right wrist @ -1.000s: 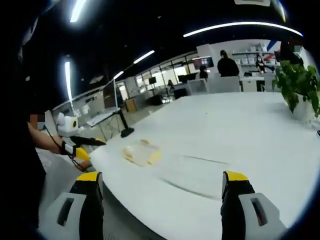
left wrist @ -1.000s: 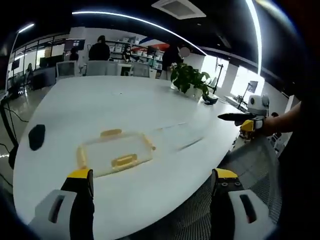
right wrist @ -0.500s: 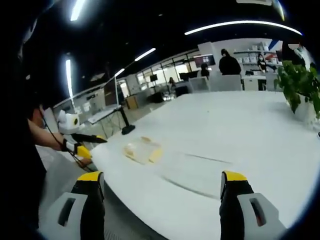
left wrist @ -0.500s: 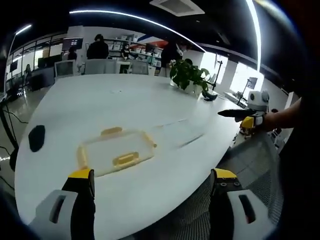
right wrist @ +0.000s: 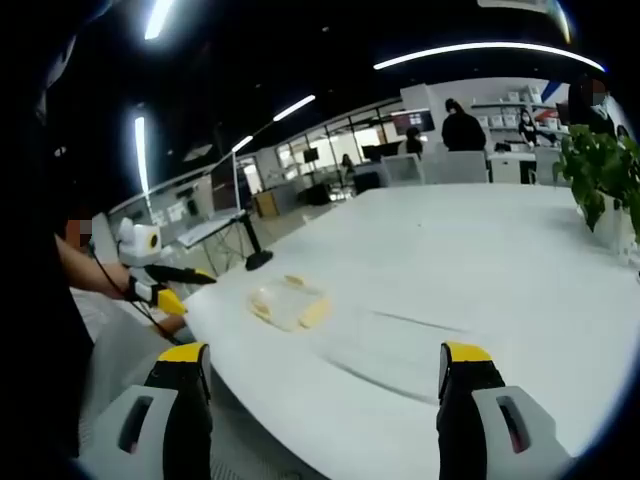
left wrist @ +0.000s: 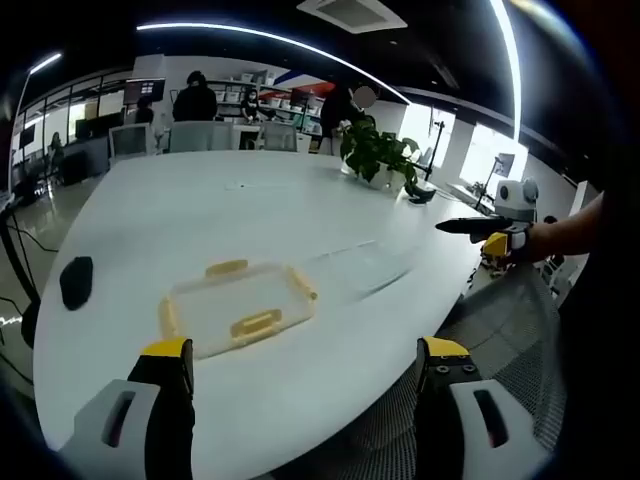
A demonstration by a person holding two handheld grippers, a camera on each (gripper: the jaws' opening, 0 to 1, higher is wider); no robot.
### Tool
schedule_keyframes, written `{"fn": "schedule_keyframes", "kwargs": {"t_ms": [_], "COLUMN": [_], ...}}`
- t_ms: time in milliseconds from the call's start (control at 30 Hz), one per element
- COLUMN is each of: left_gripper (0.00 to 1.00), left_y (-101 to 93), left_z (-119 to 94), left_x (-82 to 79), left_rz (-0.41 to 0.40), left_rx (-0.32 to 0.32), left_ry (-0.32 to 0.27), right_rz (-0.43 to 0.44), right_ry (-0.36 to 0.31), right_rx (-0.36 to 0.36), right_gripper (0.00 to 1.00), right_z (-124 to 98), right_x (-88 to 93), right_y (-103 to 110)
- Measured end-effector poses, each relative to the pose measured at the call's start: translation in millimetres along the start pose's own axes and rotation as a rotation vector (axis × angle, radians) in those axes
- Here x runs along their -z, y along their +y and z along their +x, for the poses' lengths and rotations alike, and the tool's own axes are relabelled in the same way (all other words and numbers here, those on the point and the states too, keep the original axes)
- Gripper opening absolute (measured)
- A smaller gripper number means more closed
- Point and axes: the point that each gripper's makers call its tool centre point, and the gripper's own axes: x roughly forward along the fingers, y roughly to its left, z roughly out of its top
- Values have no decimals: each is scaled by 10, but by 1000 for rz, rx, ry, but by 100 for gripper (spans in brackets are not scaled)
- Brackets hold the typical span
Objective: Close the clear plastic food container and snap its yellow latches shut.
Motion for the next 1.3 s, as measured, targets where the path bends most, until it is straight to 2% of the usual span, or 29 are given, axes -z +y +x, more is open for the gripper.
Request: {"fn": "schedule_keyframes", "kwargs": {"t_ms": [233,600,1033,1300], "left_gripper": [97,95,93,92], "left_y": [-8,25,75,103], "left_z": [-13,-24,-43,-39], "left_x": [0,40,-43,-24], "left_rz": [-12,-14,-5,-2], "left_rx": [-4,-4,-4,-4], "left_ry": [-9,7,-3,3], "right_rz": [0,-13,-32,-35], "right_ry": [1,0,-1,-9], "right_rx": [-4,-22,-34,-49], "right_gripper": [96,95,93,93], "right_z": [3,37,128,210], "right_x": [-5,-71,-161,-205], "right_y": [12,78,62,143]}}
